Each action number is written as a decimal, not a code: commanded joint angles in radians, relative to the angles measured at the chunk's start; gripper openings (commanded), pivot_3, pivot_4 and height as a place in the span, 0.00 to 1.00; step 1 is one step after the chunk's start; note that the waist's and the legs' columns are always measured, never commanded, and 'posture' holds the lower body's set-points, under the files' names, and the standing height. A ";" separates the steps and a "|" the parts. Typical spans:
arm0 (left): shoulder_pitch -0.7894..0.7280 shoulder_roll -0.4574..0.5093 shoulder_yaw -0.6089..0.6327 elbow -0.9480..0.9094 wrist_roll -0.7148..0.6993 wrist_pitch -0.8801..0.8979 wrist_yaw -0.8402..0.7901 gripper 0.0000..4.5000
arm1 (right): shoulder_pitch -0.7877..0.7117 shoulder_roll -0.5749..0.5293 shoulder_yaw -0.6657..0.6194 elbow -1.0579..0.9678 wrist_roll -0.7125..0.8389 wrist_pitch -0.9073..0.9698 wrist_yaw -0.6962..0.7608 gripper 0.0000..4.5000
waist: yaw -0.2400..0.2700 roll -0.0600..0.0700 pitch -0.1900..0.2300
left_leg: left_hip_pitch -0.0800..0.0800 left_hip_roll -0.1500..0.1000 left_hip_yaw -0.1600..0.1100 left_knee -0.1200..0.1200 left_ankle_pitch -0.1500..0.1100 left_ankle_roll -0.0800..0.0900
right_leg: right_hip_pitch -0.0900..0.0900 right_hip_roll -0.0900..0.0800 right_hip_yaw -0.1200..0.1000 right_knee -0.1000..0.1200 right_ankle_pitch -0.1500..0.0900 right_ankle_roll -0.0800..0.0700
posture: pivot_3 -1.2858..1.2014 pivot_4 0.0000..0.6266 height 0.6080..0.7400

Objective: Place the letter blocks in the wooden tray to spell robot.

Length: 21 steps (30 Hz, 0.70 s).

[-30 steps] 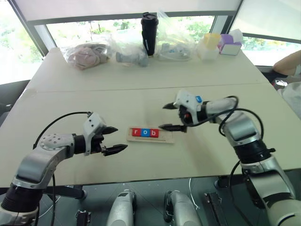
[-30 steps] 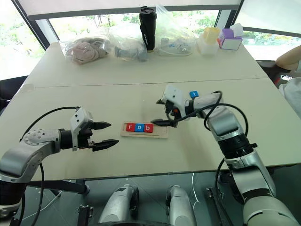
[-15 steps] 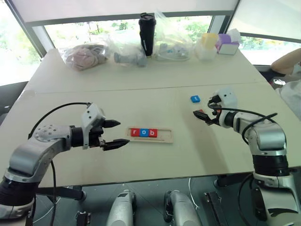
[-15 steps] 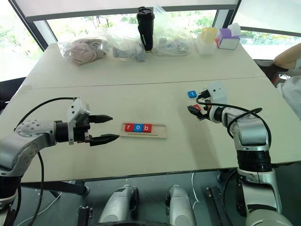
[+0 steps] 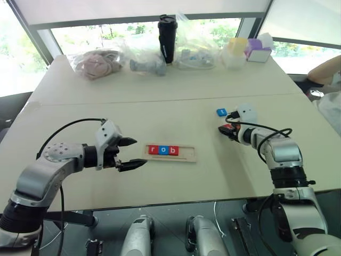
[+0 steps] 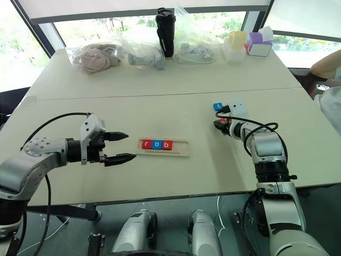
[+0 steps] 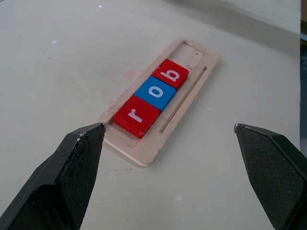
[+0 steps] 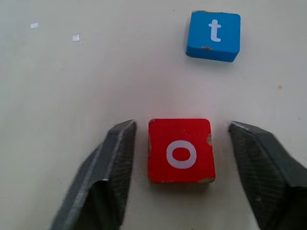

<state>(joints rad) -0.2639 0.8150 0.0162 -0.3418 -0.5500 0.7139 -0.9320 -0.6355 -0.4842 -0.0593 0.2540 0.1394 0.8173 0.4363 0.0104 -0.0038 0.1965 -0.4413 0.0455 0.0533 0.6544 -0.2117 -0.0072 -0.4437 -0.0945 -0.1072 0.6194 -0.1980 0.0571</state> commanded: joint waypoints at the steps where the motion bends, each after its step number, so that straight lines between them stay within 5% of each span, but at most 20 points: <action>1: 0.007 0.004 0.019 -0.017 0.007 -0.019 0.003 1.00 | -0.007 -0.003 -0.002 -0.013 -0.010 0.010 -0.020 0.26 | 0.001 0.000 0.000 | 0.000 0.000 0.000 0.000 0.000 0.000 | 0.000 0.000 0.000 0.000 0.000 0.000 | 0.52 0.24 1.00; 11: 0.006 0.000 0.010 -0.006 0.022 -0.032 -0.004 1.00 | 0.035 -0.003 -0.116 -0.320 0.038 0.276 -0.114 0.26 | 0.001 0.000 0.000 | -0.001 0.000 0.000 0.000 0.000 0.000 | -0.001 0.000 0.000 0.000 0.000 0.000 | 0.52 0.24 1.00; 16: -0.004 -0.007 -0.004 0.019 0.031 -0.047 -0.013 1.00 | 0.059 0.195 -0.300 -0.691 0.047 0.735 -0.236 0.26 | 0.001 0.001 0.000 | -0.001 0.002 -0.001 -0.001 0.000 0.000 | -0.001 0.001 0.000 0.000 0.000 0.000 | 0.52 0.24 1.00; 21: -0.026 -0.015 -0.020 0.040 0.039 -0.053 -0.030 1.00 | 0.140 0.344 -0.295 -0.859 0.014 0.797 -0.340 0.26 | 0.002 0.001 0.000 | -0.001 0.002 -0.001 -0.002 0.000 0.000 | -0.002 0.002 0.000 0.000 0.000 -0.001 | 0.52 0.24 1.00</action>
<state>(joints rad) -0.2752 0.8021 -0.0045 -0.2942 -0.5124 0.6823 -0.9536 -0.5014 -0.1572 -0.3474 -0.5367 0.1655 1.6071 0.1308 0.0127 -0.0029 0.1962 -0.4419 0.0479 0.0518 0.6522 -0.2119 -0.0075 -0.4456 -0.0921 -0.1073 0.6189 -0.1983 0.0564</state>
